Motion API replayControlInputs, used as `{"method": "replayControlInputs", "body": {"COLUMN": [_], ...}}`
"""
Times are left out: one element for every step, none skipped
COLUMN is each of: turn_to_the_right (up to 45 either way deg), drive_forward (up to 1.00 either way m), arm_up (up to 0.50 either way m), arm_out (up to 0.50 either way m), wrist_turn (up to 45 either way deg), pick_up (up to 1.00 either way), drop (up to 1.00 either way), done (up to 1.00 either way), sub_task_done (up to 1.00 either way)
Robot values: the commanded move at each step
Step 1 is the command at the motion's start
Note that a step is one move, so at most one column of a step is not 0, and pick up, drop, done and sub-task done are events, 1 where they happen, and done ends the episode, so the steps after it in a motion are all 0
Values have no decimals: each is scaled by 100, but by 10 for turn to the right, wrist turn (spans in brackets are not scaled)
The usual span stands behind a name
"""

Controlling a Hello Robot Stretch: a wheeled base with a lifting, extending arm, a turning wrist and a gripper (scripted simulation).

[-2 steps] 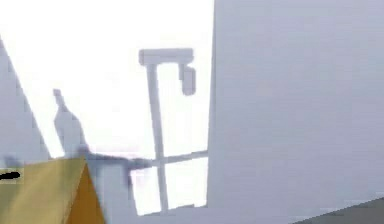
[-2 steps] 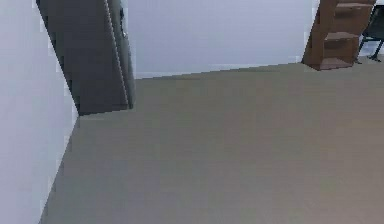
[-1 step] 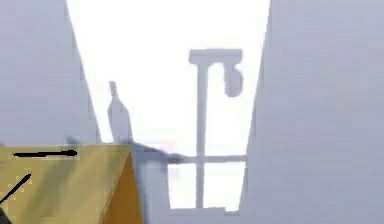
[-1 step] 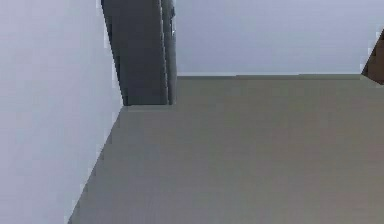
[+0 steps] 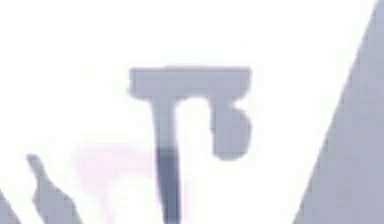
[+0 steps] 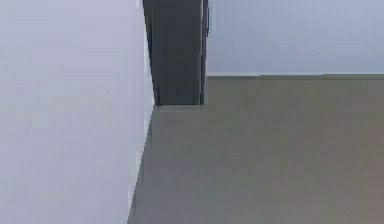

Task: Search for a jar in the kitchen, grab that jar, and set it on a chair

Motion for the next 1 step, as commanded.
{"method": "replayControlInputs", "body": {"turn_to_the_right": [-450], "drive_forward": [0], "arm_up": [0], "arm_out": [0], "wrist_turn": [0], "pick_up": [0], "drop": [0], "done": [0], "sub_task_done": [0]}}
